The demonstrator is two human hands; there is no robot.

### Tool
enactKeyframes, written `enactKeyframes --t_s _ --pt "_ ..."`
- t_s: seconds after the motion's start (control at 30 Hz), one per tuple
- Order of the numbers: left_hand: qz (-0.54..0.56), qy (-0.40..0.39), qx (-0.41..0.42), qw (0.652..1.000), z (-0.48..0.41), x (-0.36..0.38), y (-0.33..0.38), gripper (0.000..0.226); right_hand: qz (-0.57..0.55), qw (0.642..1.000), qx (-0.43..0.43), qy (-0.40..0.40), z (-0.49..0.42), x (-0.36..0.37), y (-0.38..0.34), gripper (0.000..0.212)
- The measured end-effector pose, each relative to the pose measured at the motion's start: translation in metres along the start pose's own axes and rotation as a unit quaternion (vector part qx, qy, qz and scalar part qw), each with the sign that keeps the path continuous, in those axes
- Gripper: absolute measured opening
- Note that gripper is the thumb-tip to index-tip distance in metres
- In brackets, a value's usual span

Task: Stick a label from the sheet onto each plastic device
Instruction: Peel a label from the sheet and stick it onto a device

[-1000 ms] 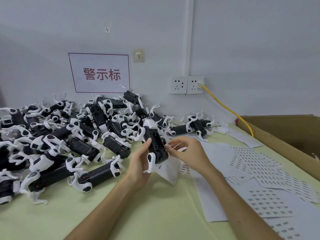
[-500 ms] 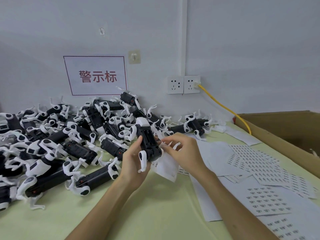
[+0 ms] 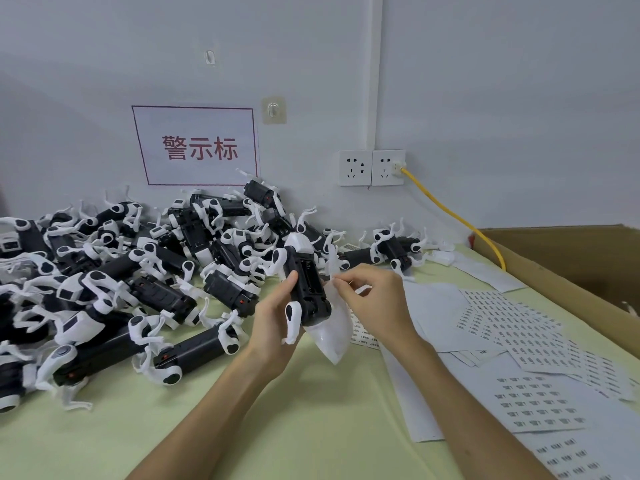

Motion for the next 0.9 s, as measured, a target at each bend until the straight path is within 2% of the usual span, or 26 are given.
enactKeyframes --t_s 0.2,0.5,0.6,0.73,0.9 --pt "0.023 -0.003 -0.006 1.000 -0.001 -0.001 -0.001 0.040 -0.062 0.997 0.039 -0.011 -0.003 -0.007 0.005 0.016" --pt "0.025 0.090 -0.003 0.996 -0.001 -0.017 -0.001 0.035 -0.156 0.981 0.087 0.074 0.000 -0.019 0.013 0.019" --pt "0.002 0.110 0.017 0.994 -0.002 -0.022 0.003 0.030 -0.164 0.979 0.089 0.079 0.000 -0.021 0.014 0.025" --pt "-0.009 0.129 0.051 0.990 -0.002 -0.024 0.011 0.032 -0.159 0.980 0.092 0.072 -0.001 -0.017 0.013 0.020" --pt "0.049 0.057 0.020 0.997 -0.003 -0.017 0.015 0.041 -0.140 0.986 0.074 0.043 -0.002 -0.013 0.010 0.021"
Point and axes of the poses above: each hand's wrist, its own z-axis away from the middle knuckle, its own x-axis out of the palm, y = z × x, the point moved 6 cm from there along -z, towards the middle knuckle, and after that the axes turned 12 degrees about -y, right-handed, at the moved point
